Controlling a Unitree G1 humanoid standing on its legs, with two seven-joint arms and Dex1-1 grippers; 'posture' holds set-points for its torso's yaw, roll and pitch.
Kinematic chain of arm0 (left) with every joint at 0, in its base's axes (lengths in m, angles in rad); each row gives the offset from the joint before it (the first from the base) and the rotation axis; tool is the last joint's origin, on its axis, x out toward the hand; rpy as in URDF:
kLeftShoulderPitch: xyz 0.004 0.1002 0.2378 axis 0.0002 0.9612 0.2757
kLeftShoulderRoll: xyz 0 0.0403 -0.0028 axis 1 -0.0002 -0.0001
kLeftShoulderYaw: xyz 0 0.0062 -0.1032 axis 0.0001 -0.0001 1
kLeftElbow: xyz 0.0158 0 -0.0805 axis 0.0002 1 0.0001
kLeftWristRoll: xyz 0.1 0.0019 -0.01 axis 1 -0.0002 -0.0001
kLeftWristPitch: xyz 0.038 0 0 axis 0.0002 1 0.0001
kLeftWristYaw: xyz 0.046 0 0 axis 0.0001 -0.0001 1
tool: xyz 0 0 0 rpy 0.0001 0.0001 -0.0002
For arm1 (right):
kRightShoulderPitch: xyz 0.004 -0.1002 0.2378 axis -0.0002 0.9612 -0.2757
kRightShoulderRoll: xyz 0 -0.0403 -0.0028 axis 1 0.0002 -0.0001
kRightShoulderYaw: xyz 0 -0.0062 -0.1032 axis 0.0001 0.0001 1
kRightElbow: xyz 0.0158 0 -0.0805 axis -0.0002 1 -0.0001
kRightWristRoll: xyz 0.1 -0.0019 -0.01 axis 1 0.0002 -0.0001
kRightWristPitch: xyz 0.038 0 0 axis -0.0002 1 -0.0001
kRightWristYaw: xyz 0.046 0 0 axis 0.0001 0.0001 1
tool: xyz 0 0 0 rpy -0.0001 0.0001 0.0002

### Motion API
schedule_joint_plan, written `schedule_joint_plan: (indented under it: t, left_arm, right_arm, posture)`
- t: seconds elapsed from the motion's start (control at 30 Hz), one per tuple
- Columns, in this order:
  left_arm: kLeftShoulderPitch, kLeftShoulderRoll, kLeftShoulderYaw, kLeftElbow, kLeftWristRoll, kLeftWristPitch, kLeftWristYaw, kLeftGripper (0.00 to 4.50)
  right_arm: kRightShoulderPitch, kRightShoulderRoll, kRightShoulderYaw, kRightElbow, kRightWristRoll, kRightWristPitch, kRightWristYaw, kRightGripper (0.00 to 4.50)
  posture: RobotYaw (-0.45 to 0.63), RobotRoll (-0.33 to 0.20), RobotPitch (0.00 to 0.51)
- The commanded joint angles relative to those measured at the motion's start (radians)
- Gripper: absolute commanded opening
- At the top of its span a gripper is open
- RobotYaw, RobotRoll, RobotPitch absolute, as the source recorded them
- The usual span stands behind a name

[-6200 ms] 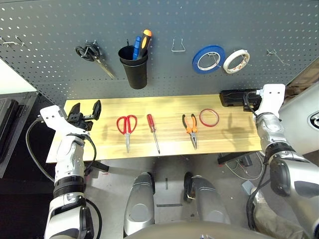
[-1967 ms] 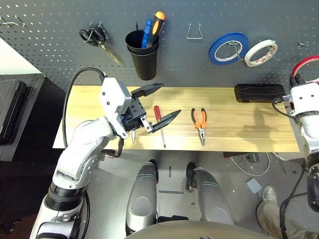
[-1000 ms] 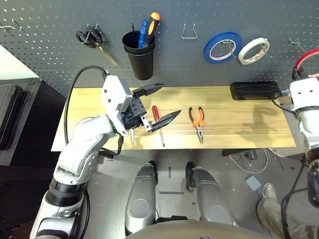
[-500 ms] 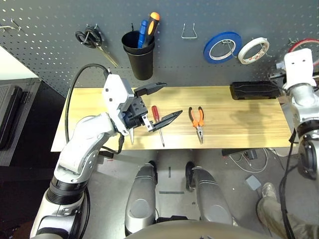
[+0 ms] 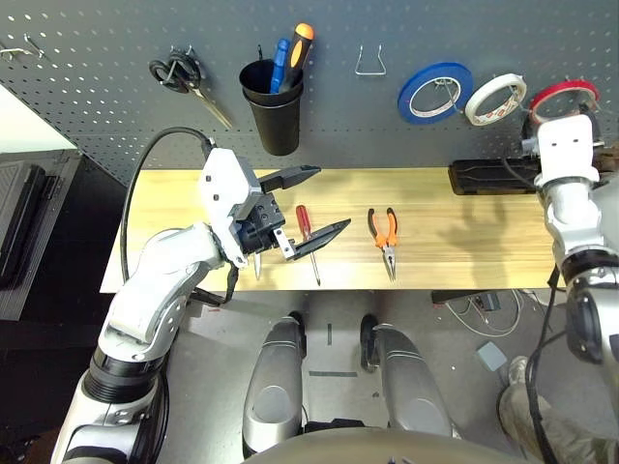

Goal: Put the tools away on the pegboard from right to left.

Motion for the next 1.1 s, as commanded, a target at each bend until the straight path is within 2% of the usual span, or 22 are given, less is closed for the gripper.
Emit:
schedule_joint_plan:
  t: [0.03, 0.23, 0.37, 0.6, 0.73, 1.1]
  left_arm:
    - [0.017, 0.01, -0.005, -0.008, 0.001, 0.006, -0.01, 4.5]
    - [0.031, 0.028, 0.001, -0.001, 0.004, 0.004, -0.016, 4.5]
    - [0.038, 0.059, 0.007, 0.021, 0.03, 0.017, -0.013, 4.5]
    - [0.074, 0.117, -0.012, 0.052, 0.097, 0.037, -0.01, 4.5]
    - [0.099, 0.148, -0.017, 0.072, 0.139, 0.053, -0.014, 4.5]
    - [0.127, 0.18, -0.025, 0.1, 0.207, 0.092, -0.014, 4.5]
  right_arm:
    - [0.078, 0.002, -0.01, -0.053, 0.01, -0.057, -0.017, 4.47]
    - [0.174, 0.049, -0.016, -0.169, 0.066, 0.053, 0.059, 4.47]
    - [0.229, 0.138, -0.027, -0.283, 0.153, 0.268, 0.145, 4.47]
    - [0.292, 0.207, 0.03, -0.455, 0.185, 0.516, 0.327, 4.47]
    - [0.302, 0.266, 0.048, -0.56, 0.261, 0.81, 0.455, 4.47]
    - [0.353, 0.439, 0.061, -0.926, 0.364, 1.401, 0.42, 4.47]
  posture:
    - [0.3, 0.0, 0.268]
    - [0.3, 0.0, 0.268]
    - [0.3, 0.0, 0.27]
    - [0.31, 0.0, 0.275]
    - [0.32, 0.0, 0.279]
    - [0.34, 0.0, 0.296]
